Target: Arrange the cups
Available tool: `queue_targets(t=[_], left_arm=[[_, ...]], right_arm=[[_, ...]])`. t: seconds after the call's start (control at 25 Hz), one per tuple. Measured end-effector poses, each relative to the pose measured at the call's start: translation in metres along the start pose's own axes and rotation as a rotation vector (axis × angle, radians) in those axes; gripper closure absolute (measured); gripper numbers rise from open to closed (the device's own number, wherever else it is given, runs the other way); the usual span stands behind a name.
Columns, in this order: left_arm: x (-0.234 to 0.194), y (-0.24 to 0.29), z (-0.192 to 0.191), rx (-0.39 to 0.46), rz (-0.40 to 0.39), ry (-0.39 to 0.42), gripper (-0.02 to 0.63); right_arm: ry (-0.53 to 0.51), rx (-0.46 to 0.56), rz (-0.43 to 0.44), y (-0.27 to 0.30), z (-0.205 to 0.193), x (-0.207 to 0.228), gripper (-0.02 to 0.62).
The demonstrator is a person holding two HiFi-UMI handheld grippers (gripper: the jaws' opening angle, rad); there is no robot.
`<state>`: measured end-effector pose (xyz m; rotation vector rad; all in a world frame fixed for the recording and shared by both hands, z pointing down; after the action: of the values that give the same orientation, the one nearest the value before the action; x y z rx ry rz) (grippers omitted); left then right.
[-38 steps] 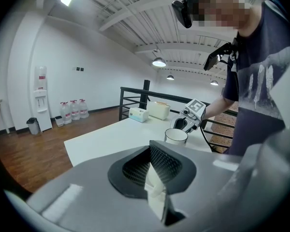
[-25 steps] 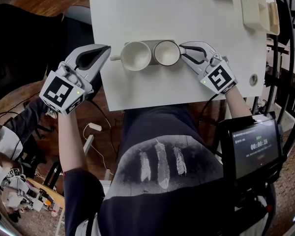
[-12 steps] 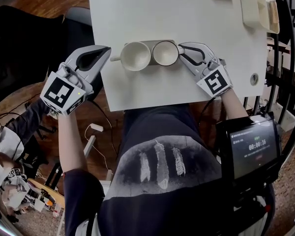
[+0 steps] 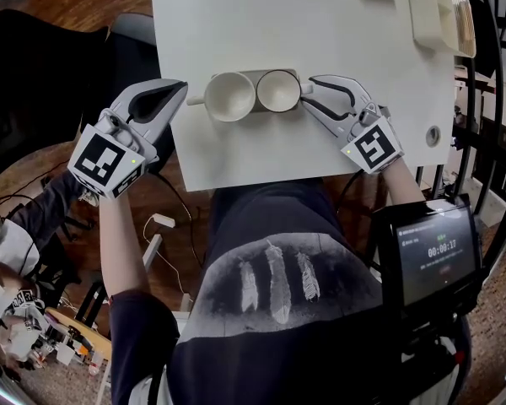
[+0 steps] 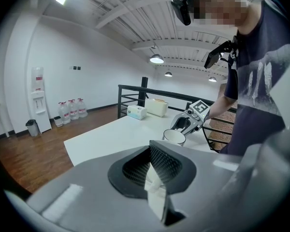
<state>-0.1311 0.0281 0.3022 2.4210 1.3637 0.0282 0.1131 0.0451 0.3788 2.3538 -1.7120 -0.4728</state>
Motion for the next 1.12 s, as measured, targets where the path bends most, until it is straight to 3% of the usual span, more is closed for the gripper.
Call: queue_targets(t=[0.16, 0.32, 0.48, 0.72, 0.76, 0.8, 0.96, 1.12], left_arm=[[-0.004, 0.000, 0.000, 0.019, -0.002, 0.006, 0.592], [-0.016, 0.000, 0.005, 0.043, 0.013, 0.007, 0.592], [-0.022, 0.008, 0.016, 0.066, 0.002, 0.014, 0.592], [-0.023, 0.037, 0.032, 0.082, -0.040, 0.050, 0.592], [-0.022, 0.041, 0.034, 0.084, -0.046, 0.054, 0.592], [-0.021, 0.044, 0.036, 0.086, -0.050, 0.058, 0.592], [-0.022, 0.045, 0.039, 0.097, -0.051, 0.061, 0.592], [-0.021, 0.045, 0.036, 0.102, -0.046, 0.061, 0.592]], right_arm=[[-0.030, 0.047, -0.013, -0.015, 0.019, 0.017, 0.431], [0.075, 0.087, -0.150, -0.028, 0.046, 0.070, 0.428], [0.079, 0.175, -0.168, -0.019, 0.070, 0.121, 0.428], [0.089, 0.213, -0.029, 0.025, 0.083, 0.133, 0.428], [0.092, 0.214, 0.009, 0.030, 0.086, 0.127, 0.478], [0.096, 0.211, 0.050, 0.034, 0.089, 0.120, 0.592], [0.112, 0.181, 0.175, 0.046, 0.094, 0.094, 0.592], [0.152, 0.187, 0.225, 0.048, 0.091, 0.084, 0.592]])
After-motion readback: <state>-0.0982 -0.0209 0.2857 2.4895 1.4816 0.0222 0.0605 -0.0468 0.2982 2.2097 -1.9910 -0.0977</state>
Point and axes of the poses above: the fingertips, and each gripper's own axes: y forward along the fingers, x to its right, z out of its top, the point moved 4 cm from there along -y, backward along the fingers, and after that the axes turned 11 degrees about x, right-handed, at the moved point
